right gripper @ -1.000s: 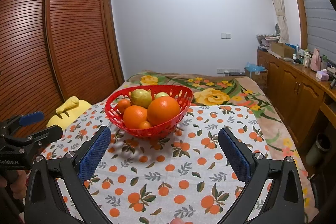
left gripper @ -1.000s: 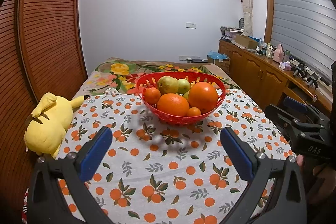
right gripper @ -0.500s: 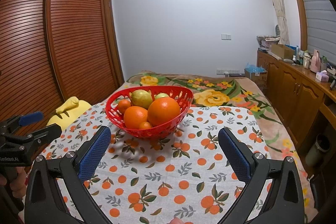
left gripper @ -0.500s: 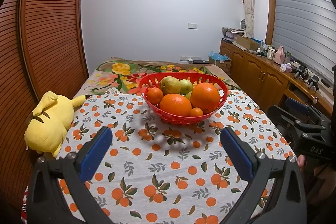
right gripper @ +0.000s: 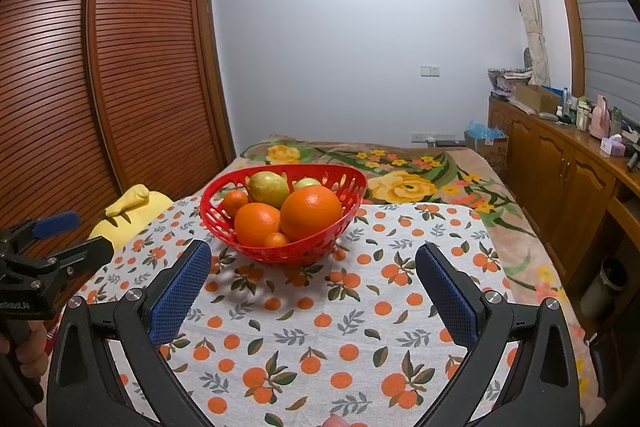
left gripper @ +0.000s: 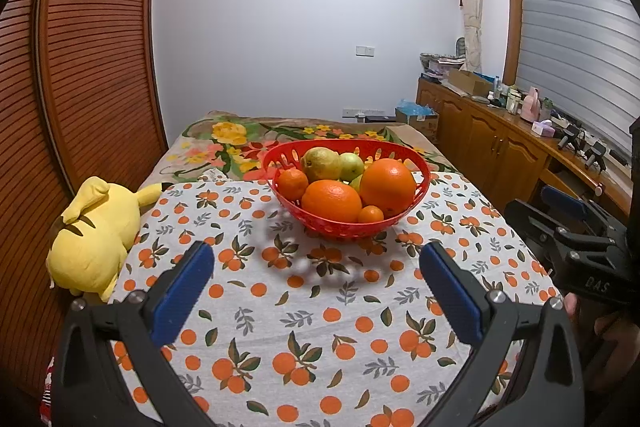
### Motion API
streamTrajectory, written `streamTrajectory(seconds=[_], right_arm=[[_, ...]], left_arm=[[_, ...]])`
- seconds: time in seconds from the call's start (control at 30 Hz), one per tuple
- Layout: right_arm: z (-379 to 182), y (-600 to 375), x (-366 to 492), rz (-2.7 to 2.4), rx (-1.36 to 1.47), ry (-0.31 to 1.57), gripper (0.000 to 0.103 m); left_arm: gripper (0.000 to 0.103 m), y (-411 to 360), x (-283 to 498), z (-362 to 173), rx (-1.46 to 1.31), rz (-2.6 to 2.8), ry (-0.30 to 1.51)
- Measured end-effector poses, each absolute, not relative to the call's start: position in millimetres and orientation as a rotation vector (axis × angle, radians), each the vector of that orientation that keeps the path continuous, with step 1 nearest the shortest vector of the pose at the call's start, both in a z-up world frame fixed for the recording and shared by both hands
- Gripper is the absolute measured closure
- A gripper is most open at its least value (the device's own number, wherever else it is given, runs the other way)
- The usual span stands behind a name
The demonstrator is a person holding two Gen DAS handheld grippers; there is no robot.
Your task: Organize fruits
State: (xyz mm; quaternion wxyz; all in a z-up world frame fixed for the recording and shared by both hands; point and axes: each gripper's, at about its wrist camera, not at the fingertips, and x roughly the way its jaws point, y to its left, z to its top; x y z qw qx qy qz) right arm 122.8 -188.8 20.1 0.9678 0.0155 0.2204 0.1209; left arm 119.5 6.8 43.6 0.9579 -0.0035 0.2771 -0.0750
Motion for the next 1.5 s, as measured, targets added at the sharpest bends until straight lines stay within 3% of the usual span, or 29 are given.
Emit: streamTrajectory(seconds=[1.5], right_arm=[[18.8,-190.1,122.2,0.245,0.031,0.443,0.000]], left_arm=[[0.000,5.1,116.2,44.7,-0.006,-0.151,0.559]])
